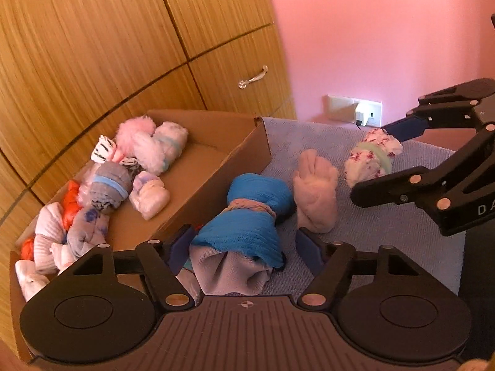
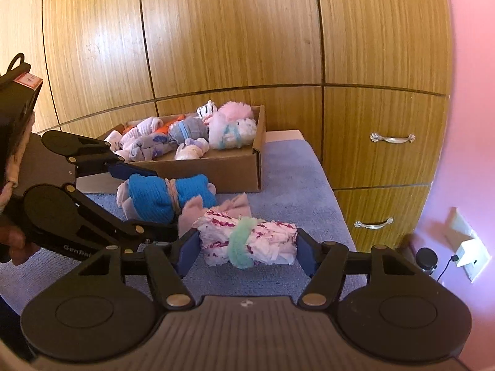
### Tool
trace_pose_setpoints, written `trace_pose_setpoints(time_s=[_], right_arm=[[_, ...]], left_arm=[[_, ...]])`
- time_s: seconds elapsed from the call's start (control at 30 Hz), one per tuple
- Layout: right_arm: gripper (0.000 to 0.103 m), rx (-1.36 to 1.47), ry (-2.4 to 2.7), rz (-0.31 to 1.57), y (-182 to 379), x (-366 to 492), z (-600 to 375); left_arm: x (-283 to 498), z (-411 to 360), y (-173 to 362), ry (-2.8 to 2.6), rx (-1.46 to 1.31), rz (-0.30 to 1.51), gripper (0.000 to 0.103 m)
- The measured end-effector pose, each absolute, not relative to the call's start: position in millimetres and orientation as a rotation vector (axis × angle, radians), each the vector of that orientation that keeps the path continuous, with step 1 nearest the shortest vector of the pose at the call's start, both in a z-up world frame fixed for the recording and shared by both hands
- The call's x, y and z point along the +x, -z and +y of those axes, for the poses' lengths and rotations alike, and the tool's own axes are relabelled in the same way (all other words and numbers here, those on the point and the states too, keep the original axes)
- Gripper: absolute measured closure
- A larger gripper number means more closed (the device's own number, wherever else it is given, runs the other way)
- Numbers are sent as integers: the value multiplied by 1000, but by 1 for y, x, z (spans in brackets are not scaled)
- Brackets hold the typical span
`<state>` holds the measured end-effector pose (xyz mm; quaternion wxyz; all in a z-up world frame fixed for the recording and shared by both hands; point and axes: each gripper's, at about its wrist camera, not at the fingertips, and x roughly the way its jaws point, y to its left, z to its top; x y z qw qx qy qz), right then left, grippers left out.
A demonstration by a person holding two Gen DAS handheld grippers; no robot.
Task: Organize objects
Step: 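Grasp the blue-and-white bundle with the left tool while the right tool grasps the pink-printed green-banded bundle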
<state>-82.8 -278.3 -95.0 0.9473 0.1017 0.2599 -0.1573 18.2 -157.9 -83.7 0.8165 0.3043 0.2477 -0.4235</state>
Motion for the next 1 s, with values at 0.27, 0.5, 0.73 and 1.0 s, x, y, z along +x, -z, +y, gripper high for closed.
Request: trace_pose_setpoints(time_s=[0.27, 0.5, 0.73, 1.0], right_arm=[[41, 208, 331, 531, 97, -88, -278], [41, 204, 323, 525, 95, -89, -276], [41, 192, 303, 522, 93, -90, -270], [41, 182, 293, 526, 92, -90, -265]], left_arm=[[19, -156, 80, 911, 688, 526, 44], [4, -145, 73, 912, 711, 493, 46], [-25, -114, 58, 890, 630, 479, 46], [-37, -73, 58, 808, 489, 548, 46]])
